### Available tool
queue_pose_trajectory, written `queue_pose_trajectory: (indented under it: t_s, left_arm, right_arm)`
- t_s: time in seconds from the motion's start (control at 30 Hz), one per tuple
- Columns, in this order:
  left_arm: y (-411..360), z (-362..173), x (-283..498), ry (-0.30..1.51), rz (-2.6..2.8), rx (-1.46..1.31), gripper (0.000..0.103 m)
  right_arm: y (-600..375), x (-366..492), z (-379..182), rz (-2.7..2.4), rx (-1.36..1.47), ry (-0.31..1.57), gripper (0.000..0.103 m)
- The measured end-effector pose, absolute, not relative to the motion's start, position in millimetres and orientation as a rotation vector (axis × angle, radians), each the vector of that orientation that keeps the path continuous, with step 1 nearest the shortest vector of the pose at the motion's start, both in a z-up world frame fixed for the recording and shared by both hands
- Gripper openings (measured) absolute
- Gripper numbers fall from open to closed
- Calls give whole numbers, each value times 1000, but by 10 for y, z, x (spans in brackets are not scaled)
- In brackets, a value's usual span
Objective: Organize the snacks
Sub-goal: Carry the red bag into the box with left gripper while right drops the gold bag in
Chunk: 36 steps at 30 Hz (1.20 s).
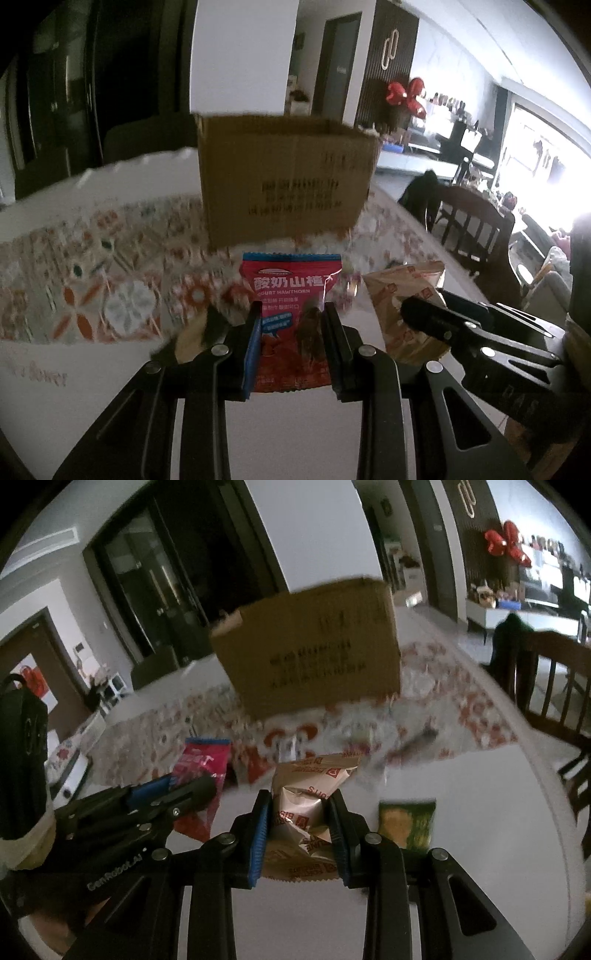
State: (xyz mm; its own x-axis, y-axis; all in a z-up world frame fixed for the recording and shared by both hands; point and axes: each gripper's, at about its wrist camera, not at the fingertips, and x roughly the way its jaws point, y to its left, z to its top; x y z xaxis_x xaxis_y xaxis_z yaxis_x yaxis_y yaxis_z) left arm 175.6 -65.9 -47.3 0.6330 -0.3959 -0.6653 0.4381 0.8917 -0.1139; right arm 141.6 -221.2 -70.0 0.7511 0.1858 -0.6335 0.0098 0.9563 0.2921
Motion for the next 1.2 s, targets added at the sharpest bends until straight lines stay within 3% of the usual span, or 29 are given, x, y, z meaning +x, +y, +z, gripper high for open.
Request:
queue_pose_trajectory:
  t_s: [0.6,1.2]
  left_arm:
    - [-780,436,2324,520,-453,98,31]
    - [-1068,671,3338,696,-492,55,31]
  right_arm:
    - [-2377,1982,216,80,230,459,32]
    - [-2650,2915,588,92,239,555,32]
